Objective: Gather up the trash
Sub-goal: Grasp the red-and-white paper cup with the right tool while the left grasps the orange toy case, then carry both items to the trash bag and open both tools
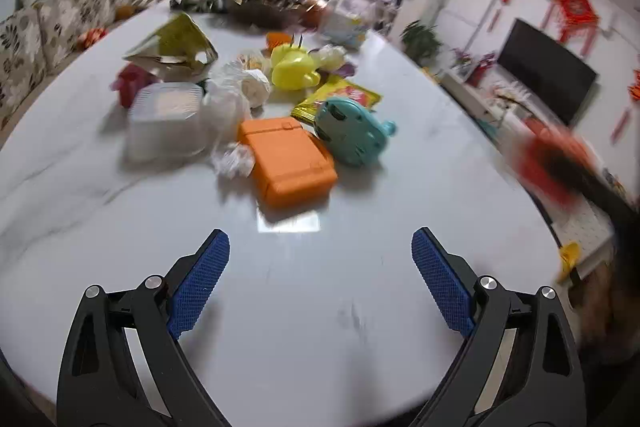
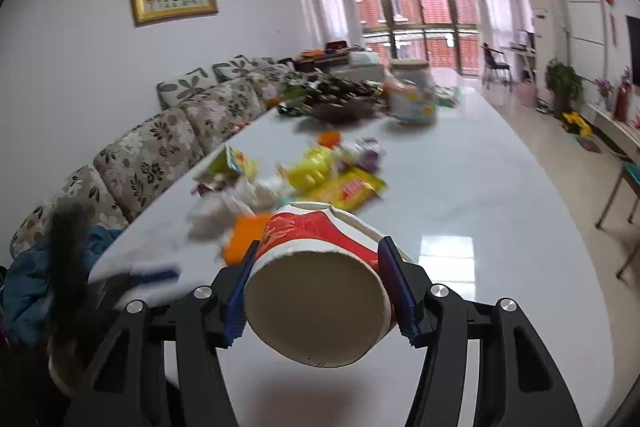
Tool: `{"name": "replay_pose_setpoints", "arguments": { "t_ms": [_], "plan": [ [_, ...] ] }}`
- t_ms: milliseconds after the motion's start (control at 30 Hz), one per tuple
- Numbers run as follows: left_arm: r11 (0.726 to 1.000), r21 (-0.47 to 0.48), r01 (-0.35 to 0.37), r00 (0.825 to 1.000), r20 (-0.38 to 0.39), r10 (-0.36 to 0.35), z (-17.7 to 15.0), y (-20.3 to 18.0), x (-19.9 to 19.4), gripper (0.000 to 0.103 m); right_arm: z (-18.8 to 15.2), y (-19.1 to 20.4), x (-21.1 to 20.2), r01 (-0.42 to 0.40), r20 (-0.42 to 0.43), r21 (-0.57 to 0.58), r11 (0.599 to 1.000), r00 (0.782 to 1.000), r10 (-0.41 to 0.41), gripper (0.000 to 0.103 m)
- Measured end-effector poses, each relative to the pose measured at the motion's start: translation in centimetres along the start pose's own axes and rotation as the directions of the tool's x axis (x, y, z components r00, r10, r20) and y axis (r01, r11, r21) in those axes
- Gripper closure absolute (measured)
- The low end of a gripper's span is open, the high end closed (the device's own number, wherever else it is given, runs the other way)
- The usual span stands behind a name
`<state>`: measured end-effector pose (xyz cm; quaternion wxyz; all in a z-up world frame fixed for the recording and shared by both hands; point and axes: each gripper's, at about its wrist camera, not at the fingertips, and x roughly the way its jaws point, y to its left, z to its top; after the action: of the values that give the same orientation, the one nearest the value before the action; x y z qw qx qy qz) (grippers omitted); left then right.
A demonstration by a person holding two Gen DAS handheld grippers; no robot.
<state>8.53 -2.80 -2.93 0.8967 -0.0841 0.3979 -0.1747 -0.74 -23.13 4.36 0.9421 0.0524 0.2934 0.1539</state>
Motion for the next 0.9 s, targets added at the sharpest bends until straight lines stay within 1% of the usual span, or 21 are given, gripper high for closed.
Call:
{"name": "replay_pose_setpoints", "arguments": {
  "t_ms": [67,133,167,200,233,267,300,333,367,400,467,500,533,600,633,667,733,800,900],
  "plan": [
    [0.998,-0.03,-0.062,0.995,-0.083,0.059,1.9,-0.3,3.0,0.013,-1.5,-1.1,-1.2,0.023,-0.007,0.012,1.0,1.0,-0.023,0.045],
    [0.99,-0.054,-0.127,0.984,-0.132,0.119,3.4,-0.1,5.6,0.013,-2.6,-2.0,-1.9,0.027,-0.015,0.029,0.999,1.0,-0.027,0.045],
    [0.987,-0.053,-0.153,0.979,-0.142,0.144,4.0,0.0,6.4,0.013,-3.1,-2.5,-2.0,0.024,-0.019,0.044,0.999,1.0,-0.023,0.045],
    [0.977,-0.035,-0.212,0.969,-0.136,0.205,4.6,-0.1,7.1,0.013,-3.6,-2.9,-2.1,0.019,-0.02,0.055,0.998,1.0,-0.018,0.045],
    [0.965,-0.02,-0.263,0.955,-0.151,0.257,5.3,-0.1,8.1,0.013,-3.8,-3.2,-2.1,0.016,-0.022,0.06,0.998,1.0,-0.014,0.045],
    [0.957,0.006,-0.289,0.946,-0.153,0.286,5.8,-0.3,8.8,0.013,-4.0,-3.5,-2.1,0.015,-0.024,0.065,0.998,1.0,-0.013,0.045],
    [0.947,0.042,-0.318,0.936,-0.144,0.321,6.2,-0.5,9.4,0.015,-4.1,-3.8,-2.1,0.009,-0.023,0.071,0.997,1.0,-0.008,0.045],
    [0.942,0.061,-0.329,0.934,-0.13,0.334,6.2,-0.6,9.6,0.02,-4.2,-3.9,-2.0,0.0,-0.024,0.077,0.997,1.0,0.002,0.045],
    [0.947,0.074,-0.314,0.941,-0.107,0.321,6.1,-0.7,9.3,0.024,-4.3,-4.1,-1.9,-0.013,-0.025,0.085,0.996,1.0,0.015,0.045],
    [0.952,0.079,-0.296,0.948,-0.095,0.302,5.8,-0.7,9.0,0.024,-4.4,-4.2,-1.8,-0.018,-0.02,0.091,0.996,1.0,0.02,0.045],
    [0.967,0.072,-0.243,0.967,-0.062,0.247,4.8,-0.7,7.2,0.024,-4.7,-4.3,-2.0,-0.031,-0.013,0.097,0.995,0.999,0.033,0.045],
    [0.971,0.079,-0.225,0.974,-0.02,0.228,4.3,-0.8,6.0,0.024,-4.7,-4.1,-2.1,-0.036,-0.009,0.099,0.994,0.999,0.037,0.045],
    [0.969,0.118,-0.215,0.976,0.06,0.209,3.2,-1.3,3.2,0.024,-4.7,-4.0,-2.1,-0.04,-0.006,0.1,0.994,0.999,0.041,0.045],
    [0.962,0.174,-0.209,0.972,0.149,0.184,1.5,-2.3,-0.6,0.024,-4.9,-3.5,-2.2,-0.054,-0.009,0.095,0.994,0.998,0.055,0.045],
    [0.956,0.214,-0.201,0.965,0.213,0.155,0.1,-2.9,-3.5,0.024,-5.0,-3.1,-2.2,-0.061,-0.012,0.089,0.994,0.998,0.062,0.045],
    [0.948,0.241,-0.205,0.956,0.257,0.142,-0.9,-3.3,-5.5,0.024,-5.1,-2.8,-2.2,-0.067,-0.015,0.086,0.994,0.998,0.068,0.045],
    [0.936,0.278,-0.216,0.941,0.317,0.123,-3.3,-4.2,-9.1,0.024,-5.4,-1.7,-2.2,-0.088,-0.026,0.072,0.993,0.996,0.09,0.045],
    [0.934,0.289,-0.208,0.937,0.334,0.105,-5.2,-4.6,-11.4,0.024,-5.6,-0.7,-2.1,-0.106,-0.037,0.057,0.993,0.993,0.108,0.045],
    [0.936,0.29,-0.202,0.941,0.322,0.104,-7.2,-5.0,-13.0,0.024,-6.1,1.1,-2.3,-0.147,-0.052,0.04,0.988,0.987,0.149,0.045]
  ]
}}
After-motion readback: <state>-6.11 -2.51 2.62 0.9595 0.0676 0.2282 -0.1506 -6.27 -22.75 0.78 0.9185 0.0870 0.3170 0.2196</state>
